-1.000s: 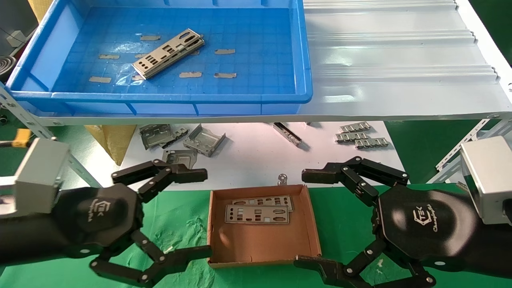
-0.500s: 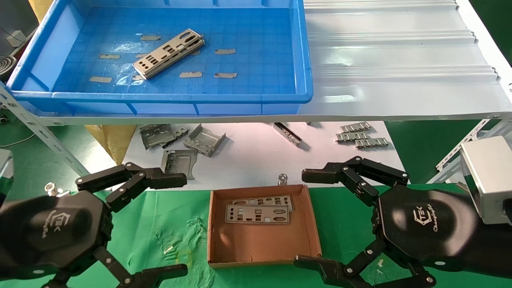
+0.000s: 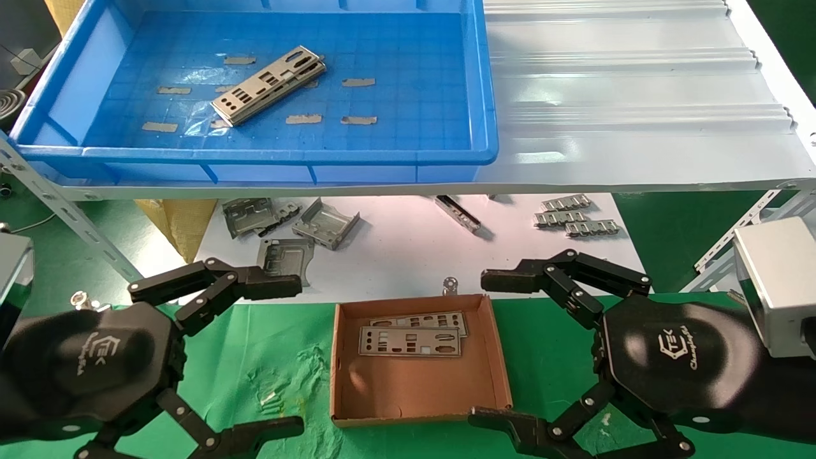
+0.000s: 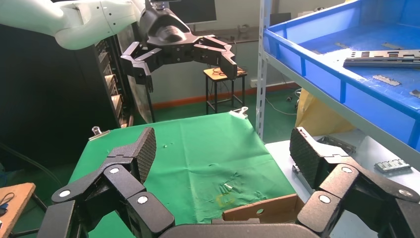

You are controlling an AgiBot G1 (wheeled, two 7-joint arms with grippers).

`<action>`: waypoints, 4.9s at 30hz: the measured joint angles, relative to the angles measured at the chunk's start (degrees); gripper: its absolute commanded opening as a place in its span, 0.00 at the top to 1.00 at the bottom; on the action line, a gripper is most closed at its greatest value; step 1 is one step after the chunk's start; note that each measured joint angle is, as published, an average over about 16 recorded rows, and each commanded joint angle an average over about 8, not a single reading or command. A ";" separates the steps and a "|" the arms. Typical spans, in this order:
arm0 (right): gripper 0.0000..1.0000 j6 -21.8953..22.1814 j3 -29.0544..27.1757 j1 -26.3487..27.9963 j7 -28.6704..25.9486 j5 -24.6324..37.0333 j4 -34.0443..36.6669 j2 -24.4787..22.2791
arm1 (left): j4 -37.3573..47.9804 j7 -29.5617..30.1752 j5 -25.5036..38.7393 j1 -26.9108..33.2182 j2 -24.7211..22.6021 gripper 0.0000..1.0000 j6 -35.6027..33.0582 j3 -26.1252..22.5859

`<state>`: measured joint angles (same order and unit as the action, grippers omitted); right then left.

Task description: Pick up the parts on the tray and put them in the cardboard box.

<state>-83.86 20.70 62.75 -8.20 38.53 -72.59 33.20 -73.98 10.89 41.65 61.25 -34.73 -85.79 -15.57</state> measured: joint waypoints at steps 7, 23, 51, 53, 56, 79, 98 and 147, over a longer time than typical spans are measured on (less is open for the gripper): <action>0.00 0.00 0.00 0.00 0.00 0.00 0.00 0.00 | 0.20 -0.06 0.09 0.15 -0.14 0.00 0.03 -0.22; 0.00 0.00 0.00 0.00 0.00 0.00 0.00 0.00 | 0.38 -0.14 0.19 0.27 -0.26 0.00 0.08 -0.41; 0.00 0.00 0.00 0.00 0.00 0.00 0.00 0.00 | 0.47 -0.17 0.22 0.34 -0.32 0.00 0.12 -0.50; 0.00 0.00 0.00 0.00 0.00 0.00 0.00 0.00 | 0.47 -0.17 0.22 0.34 -0.32 0.00 0.12 -0.50; 0.00 0.00 0.00 0.00 0.00 0.00 0.00 0.00 | 0.47 -0.17 0.22 0.34 -0.32 0.00 0.12 -0.51; 0.00 0.00 0.00 0.00 0.00 0.00 0.00 0.00 | 0.47 -0.17 0.21 0.34 -0.32 0.00 0.12 -0.51; 0.00 0.00 0.00 0.00 0.00 0.00 0.00 0.00 | 0.47 -0.17 0.21 0.34 -0.32 0.00 0.12 -0.51; 0.00 0.00 0.00 0.00 0.00 0.00 0.00 0.00 | 0.47 -0.16 0.21 0.34 -0.32 0.00 0.12 -0.51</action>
<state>-83.86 20.70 62.75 -8.20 38.53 -72.59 33.20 -73.51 10.72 41.86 61.59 -35.05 -85.66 -16.08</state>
